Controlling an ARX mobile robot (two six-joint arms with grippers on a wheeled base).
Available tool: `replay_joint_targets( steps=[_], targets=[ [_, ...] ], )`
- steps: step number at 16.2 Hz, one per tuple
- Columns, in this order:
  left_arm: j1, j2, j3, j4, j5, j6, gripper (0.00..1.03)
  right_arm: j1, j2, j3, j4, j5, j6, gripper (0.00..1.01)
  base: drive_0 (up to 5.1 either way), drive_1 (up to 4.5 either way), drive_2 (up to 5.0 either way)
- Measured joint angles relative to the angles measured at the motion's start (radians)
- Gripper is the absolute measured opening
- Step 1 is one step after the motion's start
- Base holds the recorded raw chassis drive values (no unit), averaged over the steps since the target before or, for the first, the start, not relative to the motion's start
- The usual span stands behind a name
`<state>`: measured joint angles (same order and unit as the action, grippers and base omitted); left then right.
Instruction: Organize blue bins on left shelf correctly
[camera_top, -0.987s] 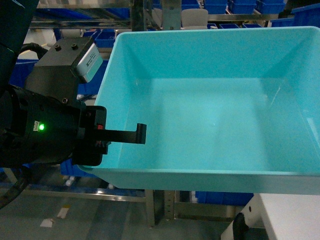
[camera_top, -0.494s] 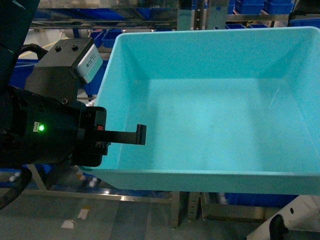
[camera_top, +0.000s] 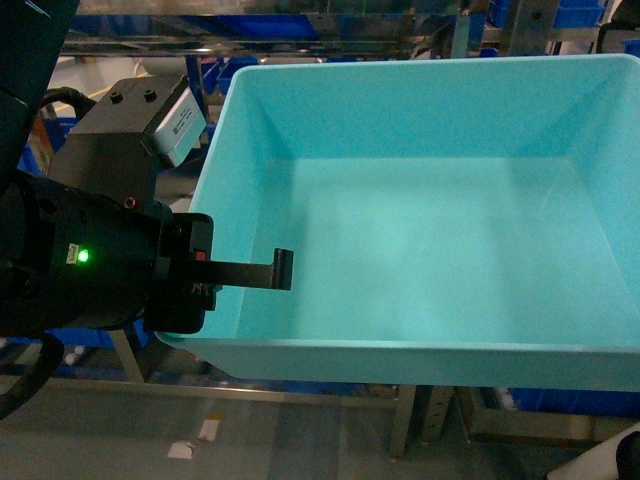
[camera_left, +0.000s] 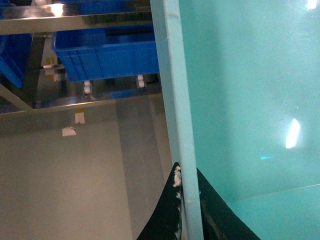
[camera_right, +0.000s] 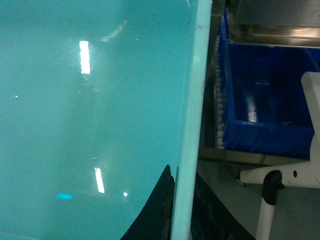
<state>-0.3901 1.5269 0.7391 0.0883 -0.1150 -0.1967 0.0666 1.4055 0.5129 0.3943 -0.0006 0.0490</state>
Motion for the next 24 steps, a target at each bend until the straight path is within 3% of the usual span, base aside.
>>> replay_joint_targets(
  steps=[14,17,24],
  targets=[
    [0.000,0.000,0.000,0.000,0.000,0.000,0.02,0.000,0.000,0.000,0.000,0.000,0.000,0.07,-4.8,2.37,2.4],
    [0.004,0.000,0.000,-0.002,-0.001,0.001,0.02,0.006,0.000,0.000,0.002,0.002,0.000,0.07,0.0,0.59,-0.7],
    [0.004,0.000,-0.002,-0.001,0.000,0.002,0.02,0.006,0.000,0.000,0.000,0.002,0.000,0.07,-0.1,4.25,-4.4]
  ],
)
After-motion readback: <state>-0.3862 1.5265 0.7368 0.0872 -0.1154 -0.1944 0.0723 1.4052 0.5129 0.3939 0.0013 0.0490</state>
